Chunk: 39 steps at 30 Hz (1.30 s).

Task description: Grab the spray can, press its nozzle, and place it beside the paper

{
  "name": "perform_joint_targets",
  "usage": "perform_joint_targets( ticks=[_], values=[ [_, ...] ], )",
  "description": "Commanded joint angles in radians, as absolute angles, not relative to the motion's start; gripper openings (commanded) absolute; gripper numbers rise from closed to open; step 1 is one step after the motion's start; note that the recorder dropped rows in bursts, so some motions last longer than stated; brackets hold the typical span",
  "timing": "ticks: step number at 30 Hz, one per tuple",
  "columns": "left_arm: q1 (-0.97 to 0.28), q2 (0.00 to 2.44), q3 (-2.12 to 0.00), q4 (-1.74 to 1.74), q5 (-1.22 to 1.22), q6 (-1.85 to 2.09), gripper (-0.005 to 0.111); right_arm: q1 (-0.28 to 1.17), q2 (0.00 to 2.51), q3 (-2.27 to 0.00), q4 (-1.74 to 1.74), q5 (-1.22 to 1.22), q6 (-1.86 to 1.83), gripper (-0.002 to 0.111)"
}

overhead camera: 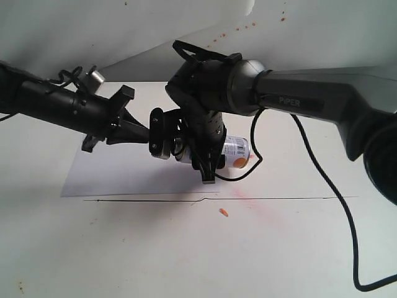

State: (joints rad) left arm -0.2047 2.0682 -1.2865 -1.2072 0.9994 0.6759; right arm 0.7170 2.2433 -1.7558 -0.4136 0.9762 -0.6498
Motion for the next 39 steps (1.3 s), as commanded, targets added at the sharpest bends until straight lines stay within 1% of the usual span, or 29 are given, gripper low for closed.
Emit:
perform_joint_targets(
  ticks=[1, 5, 9, 13, 18, 22, 24, 27, 32, 39],
  values=[
    [-0.162, 1.924, -1.225, -1.179, 0.861, 0.766, 0.000, 0.718, 2.226, -1.765, -0.427, 0.982, -0.642, 0.000],
    [-0.130, 1.740, -1.129, -1.177, 0.711, 0.855, 0.000, 0.718, 2.212, -1.765, -0.435, 0.996, -0.558, 0.000],
    [-0.128, 1.516, -0.988, -1.168, 0.536, 0.924, 0.000, 0.713, 2.181, -1.765, -0.471, 0.994, -0.380, 0.000],
    [-0.131, 1.276, -0.838, -1.168, 0.373, 0.951, 0.000, 0.677, 2.128, -1.765, -0.450, 0.980, -0.248, 0.000],
    [-0.131, 0.977, -0.631, -1.166, 0.250, 0.953, 0.000, 0.599, 2.042, -1.765, -0.275, 0.950, -0.204, 0.000],
    [-0.131, 0.744, -0.486, -1.164, 0.183, 0.953, 0.000, 0.513, 1.962, -1.761, -0.056, 0.874, -0.201, 0.000],
    [-0.131, 0.648, -0.427, -1.164, 0.165, 0.953, 0.000, 0.485, 1.918, -1.733, 0.000, 0.814, -0.193, 0.000],
    [-0.131, 0.514, -0.343, -1.164, 0.157, 0.947, 0.000, 0.447, 1.835, -1.650, 0.021, 0.700, -0.152, 0.000],
    [-0.131, 0.337, -0.258, -1.172, 0.147, 0.942, 0.000, 0.433, 1.665, -1.408, 0.038, 0.419, -0.161, 0.000],
    [-0.131, 0.268, -0.190, -1.130, 0.149, 0.946, 0.000, 0.430, 1.444, -0.954, 0.038, -0.173, -0.164, 0.000]
  ],
)
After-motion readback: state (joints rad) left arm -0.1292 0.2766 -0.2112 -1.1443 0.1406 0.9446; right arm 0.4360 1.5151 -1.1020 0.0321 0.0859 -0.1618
